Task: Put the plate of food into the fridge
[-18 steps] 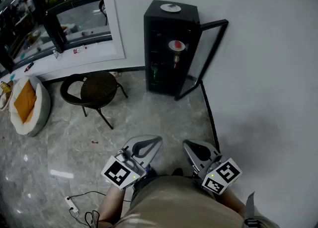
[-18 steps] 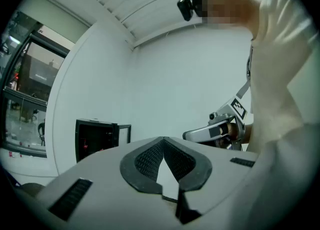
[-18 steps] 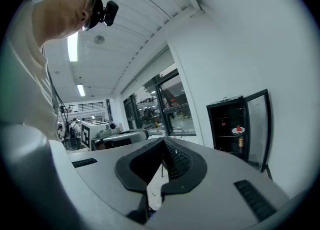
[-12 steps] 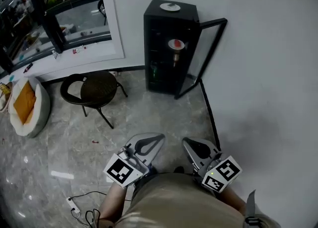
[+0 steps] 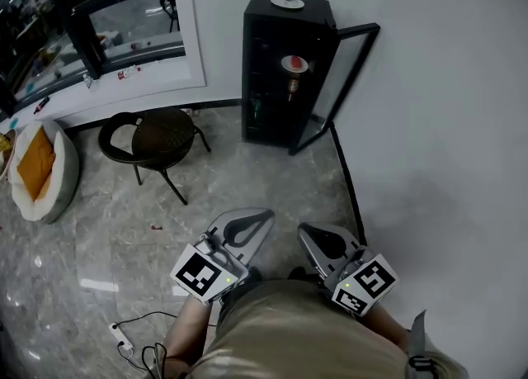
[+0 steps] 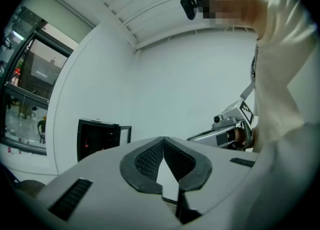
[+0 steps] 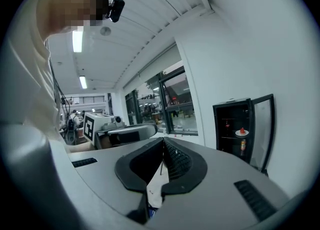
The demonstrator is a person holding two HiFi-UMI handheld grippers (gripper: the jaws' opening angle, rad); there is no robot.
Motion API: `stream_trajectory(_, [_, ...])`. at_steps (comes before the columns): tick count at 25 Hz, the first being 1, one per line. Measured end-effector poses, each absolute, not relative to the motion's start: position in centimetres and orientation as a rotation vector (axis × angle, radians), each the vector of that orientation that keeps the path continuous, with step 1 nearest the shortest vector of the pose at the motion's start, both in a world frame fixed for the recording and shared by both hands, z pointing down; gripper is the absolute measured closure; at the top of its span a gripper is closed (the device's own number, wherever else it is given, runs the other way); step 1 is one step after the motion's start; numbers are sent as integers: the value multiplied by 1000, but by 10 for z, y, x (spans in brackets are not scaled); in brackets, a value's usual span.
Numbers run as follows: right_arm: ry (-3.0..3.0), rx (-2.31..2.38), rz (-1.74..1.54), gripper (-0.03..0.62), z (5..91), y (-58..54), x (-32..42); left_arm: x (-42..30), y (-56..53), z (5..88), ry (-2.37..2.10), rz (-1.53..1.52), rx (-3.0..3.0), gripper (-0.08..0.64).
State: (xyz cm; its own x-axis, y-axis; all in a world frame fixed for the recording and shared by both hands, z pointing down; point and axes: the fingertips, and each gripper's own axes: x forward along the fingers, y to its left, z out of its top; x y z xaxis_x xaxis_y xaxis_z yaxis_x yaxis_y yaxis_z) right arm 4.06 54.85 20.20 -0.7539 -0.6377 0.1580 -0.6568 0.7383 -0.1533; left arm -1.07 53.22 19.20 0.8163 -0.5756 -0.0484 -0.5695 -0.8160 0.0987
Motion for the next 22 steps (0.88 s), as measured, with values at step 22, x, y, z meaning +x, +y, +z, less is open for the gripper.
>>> stream_trajectory(22, [-2873, 923, 354, 571, 211, 507, 20, -33, 500, 200, -1050, -64, 2839, 549])
